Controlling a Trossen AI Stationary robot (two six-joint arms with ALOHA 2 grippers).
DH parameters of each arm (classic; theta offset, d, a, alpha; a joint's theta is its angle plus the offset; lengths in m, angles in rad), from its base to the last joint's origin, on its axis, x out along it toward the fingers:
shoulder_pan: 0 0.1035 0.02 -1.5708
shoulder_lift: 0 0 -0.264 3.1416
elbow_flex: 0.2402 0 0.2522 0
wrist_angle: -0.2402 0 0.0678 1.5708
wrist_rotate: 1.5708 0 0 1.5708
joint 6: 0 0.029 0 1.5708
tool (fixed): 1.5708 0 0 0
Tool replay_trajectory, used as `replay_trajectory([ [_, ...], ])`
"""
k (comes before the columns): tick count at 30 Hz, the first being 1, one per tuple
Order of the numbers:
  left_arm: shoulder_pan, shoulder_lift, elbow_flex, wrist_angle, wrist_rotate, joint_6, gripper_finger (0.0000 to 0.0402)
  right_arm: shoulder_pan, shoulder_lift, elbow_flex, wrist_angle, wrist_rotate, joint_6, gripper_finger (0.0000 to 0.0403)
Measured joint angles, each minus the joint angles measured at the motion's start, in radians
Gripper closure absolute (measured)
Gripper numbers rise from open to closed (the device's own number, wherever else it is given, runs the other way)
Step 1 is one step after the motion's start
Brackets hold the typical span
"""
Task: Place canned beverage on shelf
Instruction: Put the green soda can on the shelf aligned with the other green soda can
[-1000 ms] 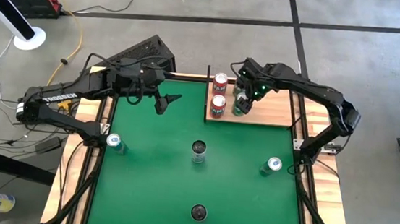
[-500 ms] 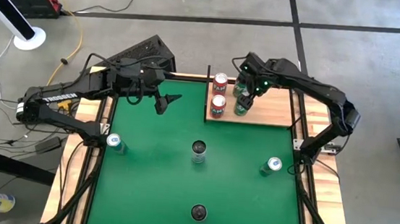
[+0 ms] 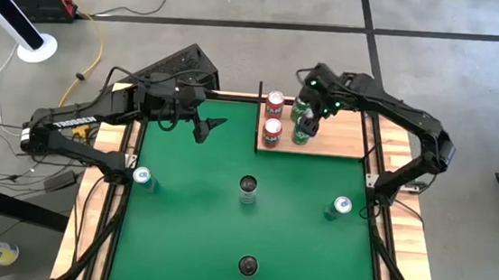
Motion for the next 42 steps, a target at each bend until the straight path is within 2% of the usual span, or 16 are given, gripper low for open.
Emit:
replay_trajectory([
  [3,0.000,0.000,0.000,0.000,0.000,-0.004,0.0025,-0.042,-0.069,-0.049,0.081,0.001,0.010,0.0077],
  [8,0.000,0.000,0.000,0.000,-0.001,-0.007,0.0025,-0.124,-0.141,-0.174,0.107,0.001,0.036,0.0161],
  [11,0.000,0.000,0.000,0.000,-0.002,-0.008,0.0025,-0.154,-0.171,-0.268,0.151,-0.005,0.054,0.0231],
  [16,0.000,0.000,0.000,0.001,-0.010,-0.008,0.0025,-0.162,-0.177,-0.378,0.221,-0.030,0.075,0.0371],
  [17,0.000,0.000,0.000,0.001,-0.010,-0.008,0.0025,-0.161,-0.178,-0.390,0.237,-0.033,0.079,0.0384],
  [22,0.000,0.000,0.000,0.001,-0.018,-0.017,0.0025,-0.161,-0.172,-0.420,0.272,-0.034,0.083,0.0373],
  [27,0.000,0.000,0.000,0.001,-0.018,-0.027,0.0025,-0.161,-0.166,-0.420,0.290,-0.048,0.083,0.0389],
  [33,0.000,0.000,0.000,0.001,-0.018,-0.034,0.0025,-0.159,-0.166,-0.420,0.291,-0.061,0.099,0.0382],
  [42,0.000,0.000,0.000,0.001,-0.018,-0.033,0.0025,-0.107,-0.166,-0.420,0.281,-0.067,0.105,0.0386],
])
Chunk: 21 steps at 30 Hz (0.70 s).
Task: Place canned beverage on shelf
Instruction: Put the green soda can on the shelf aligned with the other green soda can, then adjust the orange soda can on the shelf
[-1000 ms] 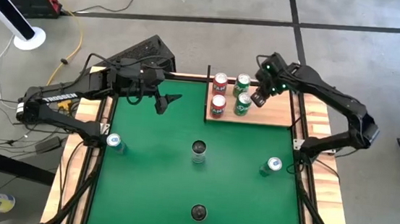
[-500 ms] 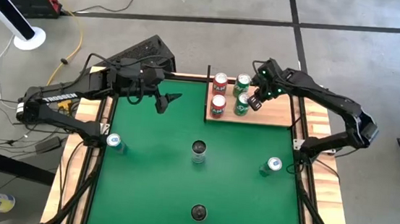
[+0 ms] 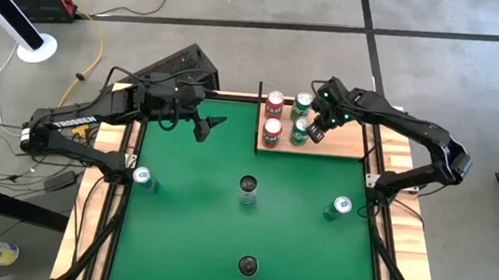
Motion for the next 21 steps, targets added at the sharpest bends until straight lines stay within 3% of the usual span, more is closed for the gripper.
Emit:
replay_trajectory([
  [14,0.000,0.000,0.000,0.000,0.000,0.000,0.0025,-0.014,-0.010,0.042,-0.067,0.069,-0.006,0.0384],
  [21,0.000,0.000,0.000,-0.001,0.000,-0.001,0.0025,0.100,-0.060,0.154,-0.100,0.068,0.017,0.0384],
])
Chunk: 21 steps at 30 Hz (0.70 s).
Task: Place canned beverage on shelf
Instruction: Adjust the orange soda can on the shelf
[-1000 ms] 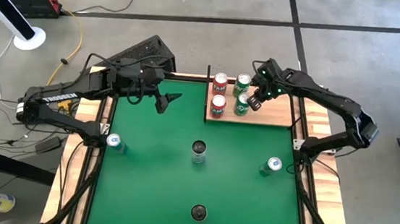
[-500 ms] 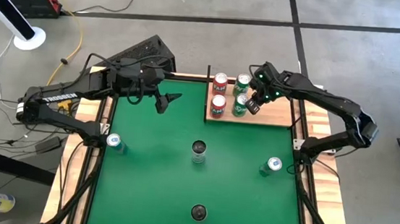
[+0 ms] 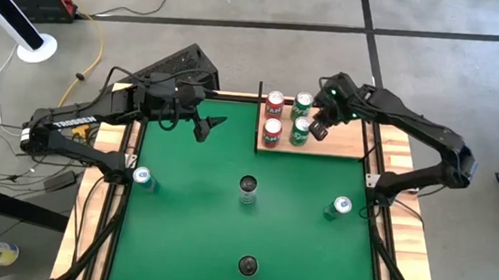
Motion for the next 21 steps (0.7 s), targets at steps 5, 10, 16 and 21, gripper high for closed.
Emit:
replay_trajectory([
  [5,0.000,0.000,0.000,0.000,0.000,0.001,0.0025,0.176,0.000,0.044,0.109,-0.003,0.029,0.0384],
  [10,0.000,0.000,0.000,0.000,0.000,0.008,0.0025,0.309,0.089,0.043,0.213,-0.008,0.028,0.0384],
  [16,0.000,0.000,0.000,-0.001,0.001,0.018,0.0025,0.332,0.204,0.043,0.250,-0.081,0.005,0.0384],
  [21,0.000,0.000,0.000,-0.005,0.001,0.018,0.0025,0.318,0.269,0.041,0.261,-0.083,-0.022,0.0384],
])
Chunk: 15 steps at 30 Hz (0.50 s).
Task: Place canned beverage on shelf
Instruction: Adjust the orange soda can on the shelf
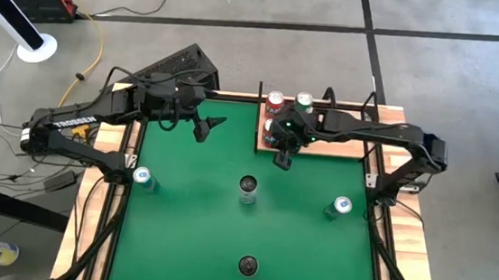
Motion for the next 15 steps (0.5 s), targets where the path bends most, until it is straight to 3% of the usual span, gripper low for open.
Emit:
replay_trajectory([
  [15,0.000,0.000,0.000,-0.019,0.000,-0.009,0.0025,-0.079,0.040,0.001,0.038,0.000,-0.036,0.0384],
])
